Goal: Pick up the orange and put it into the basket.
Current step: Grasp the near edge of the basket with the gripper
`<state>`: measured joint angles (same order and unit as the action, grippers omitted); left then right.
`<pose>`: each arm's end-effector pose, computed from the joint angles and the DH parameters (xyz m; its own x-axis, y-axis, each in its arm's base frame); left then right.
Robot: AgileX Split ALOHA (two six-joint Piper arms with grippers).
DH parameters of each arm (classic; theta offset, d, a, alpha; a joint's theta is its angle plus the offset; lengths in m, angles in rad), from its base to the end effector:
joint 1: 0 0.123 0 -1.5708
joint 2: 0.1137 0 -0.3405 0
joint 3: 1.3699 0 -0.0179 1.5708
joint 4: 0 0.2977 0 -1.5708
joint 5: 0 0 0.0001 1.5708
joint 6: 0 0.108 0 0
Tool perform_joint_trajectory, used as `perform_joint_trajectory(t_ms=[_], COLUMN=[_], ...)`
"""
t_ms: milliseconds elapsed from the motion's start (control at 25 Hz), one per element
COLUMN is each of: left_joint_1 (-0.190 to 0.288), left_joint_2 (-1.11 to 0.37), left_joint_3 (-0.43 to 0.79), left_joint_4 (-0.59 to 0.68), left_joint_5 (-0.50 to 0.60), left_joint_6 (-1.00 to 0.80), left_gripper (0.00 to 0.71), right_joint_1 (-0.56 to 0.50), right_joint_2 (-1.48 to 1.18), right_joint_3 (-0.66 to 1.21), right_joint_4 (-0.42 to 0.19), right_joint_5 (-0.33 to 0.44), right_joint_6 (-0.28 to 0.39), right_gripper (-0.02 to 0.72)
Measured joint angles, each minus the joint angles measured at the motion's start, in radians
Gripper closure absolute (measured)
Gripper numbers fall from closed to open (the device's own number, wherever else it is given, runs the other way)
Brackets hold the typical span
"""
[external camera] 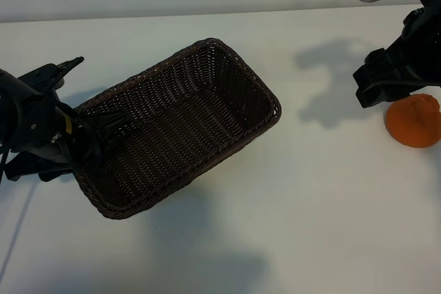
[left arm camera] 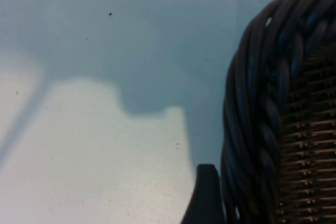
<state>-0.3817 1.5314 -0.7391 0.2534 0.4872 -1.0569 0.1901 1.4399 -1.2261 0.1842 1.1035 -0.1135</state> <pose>0.2873 -0.1016 0.1841 -0.8203 -0.4618 -0.3373 -0.4129 0.8864 -0.2092 0.3187 0.0793 0.3434 -0.9157 -0.2061 -0.3451 -0.2685 0.9525 0.1435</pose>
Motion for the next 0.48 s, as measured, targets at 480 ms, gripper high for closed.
perform_joint_trajectory(t_ms=[480], left_joint_1=[0.0], left_joint_2=[0.074], left_joint_3=[0.0], left_joint_4=[-0.001], left_joint_5=[0.021], left_joint_6=[0.003], left_gripper=[0.111], right_joint_1=[0.0], right_joint_2=[0.0], right_joint_3=[0.0], right_joint_4=[0.003], right_joint_5=[0.0], right_joint_6=[0.0], right_gripper=[0.108])
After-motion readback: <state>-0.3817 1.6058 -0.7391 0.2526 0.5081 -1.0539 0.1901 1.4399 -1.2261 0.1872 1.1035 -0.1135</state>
